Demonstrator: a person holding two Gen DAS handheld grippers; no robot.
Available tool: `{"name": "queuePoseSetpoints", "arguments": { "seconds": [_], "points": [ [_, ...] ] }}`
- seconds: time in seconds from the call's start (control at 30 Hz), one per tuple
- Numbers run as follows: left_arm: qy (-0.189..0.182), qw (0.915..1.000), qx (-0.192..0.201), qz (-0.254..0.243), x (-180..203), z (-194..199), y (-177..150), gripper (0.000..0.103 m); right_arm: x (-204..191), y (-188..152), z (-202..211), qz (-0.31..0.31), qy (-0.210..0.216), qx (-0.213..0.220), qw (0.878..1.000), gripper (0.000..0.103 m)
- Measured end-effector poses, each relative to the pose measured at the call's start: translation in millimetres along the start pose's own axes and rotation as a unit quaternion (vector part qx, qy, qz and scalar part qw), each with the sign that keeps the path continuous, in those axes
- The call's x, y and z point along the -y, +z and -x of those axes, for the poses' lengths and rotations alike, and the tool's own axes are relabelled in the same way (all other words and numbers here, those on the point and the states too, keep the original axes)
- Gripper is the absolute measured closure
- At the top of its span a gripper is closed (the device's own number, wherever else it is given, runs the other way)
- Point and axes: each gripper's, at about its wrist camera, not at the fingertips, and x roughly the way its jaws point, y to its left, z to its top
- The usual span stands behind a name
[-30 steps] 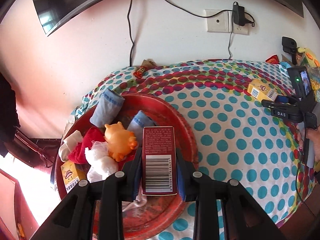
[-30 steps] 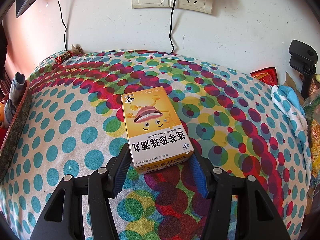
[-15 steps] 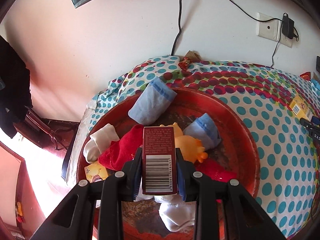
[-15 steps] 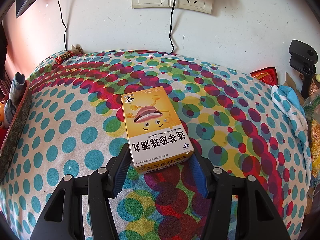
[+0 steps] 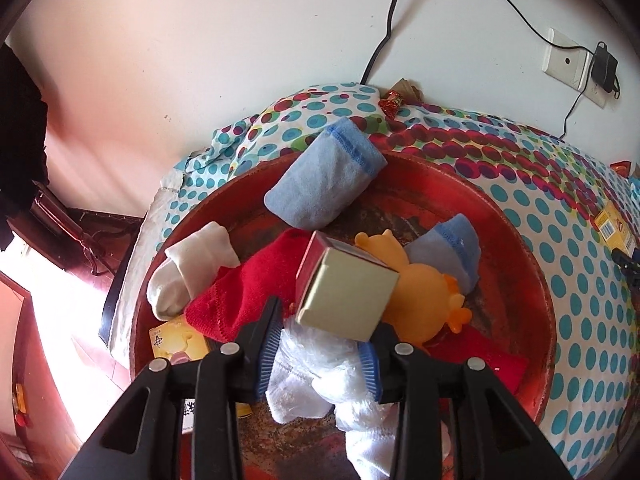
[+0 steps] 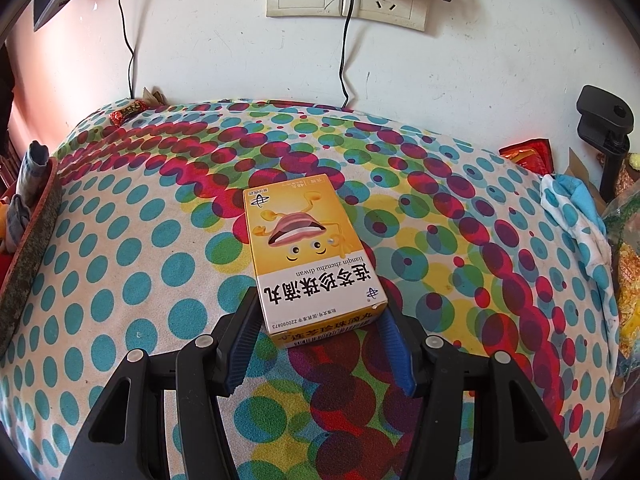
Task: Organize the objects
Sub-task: 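Lower the small beige box into the red tray and open the left gripper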
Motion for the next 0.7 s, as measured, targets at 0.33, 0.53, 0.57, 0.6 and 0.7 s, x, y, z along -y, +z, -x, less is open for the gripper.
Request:
{"name": "queuePoseSetpoints", "arguments": {
  "seconds": [0.33,0.53,0.57,0.6,0.7],
  "points": [
    [-0.023,0.9997,0.012,-0.001,-10.5,36.6,-29.4,0.044,-8.3,-0.7,4.8,-0.02,0.019,-0.003,1.0,0.051],
    [-0.035,0.9994,0.006,0.002,-14.3,48.9,-57.0,0.043,-49.3,1.4,28.7,-0.023,0.085,0.007,0.996,0.051],
    [-0.038,0.9992,0.006,0.005,-15.3,50.4,-61.9,0.043,-60.8,2.2,34.1,-0.017,0.095,0.011,0.995,0.051],
    [-0.04,0.9992,0.003,0.006,-16.3,51.0,-66.5,0.043,-74.6,3.1,39.6,-0.008,0.108,0.015,0.994,0.051],
    [-0.045,0.9989,-0.003,0.012,-21.6,53.4,-80.7,0.043,-120.8,3.6,56.4,0.028,0.136,0.028,0.99,0.051]
  ]
}}
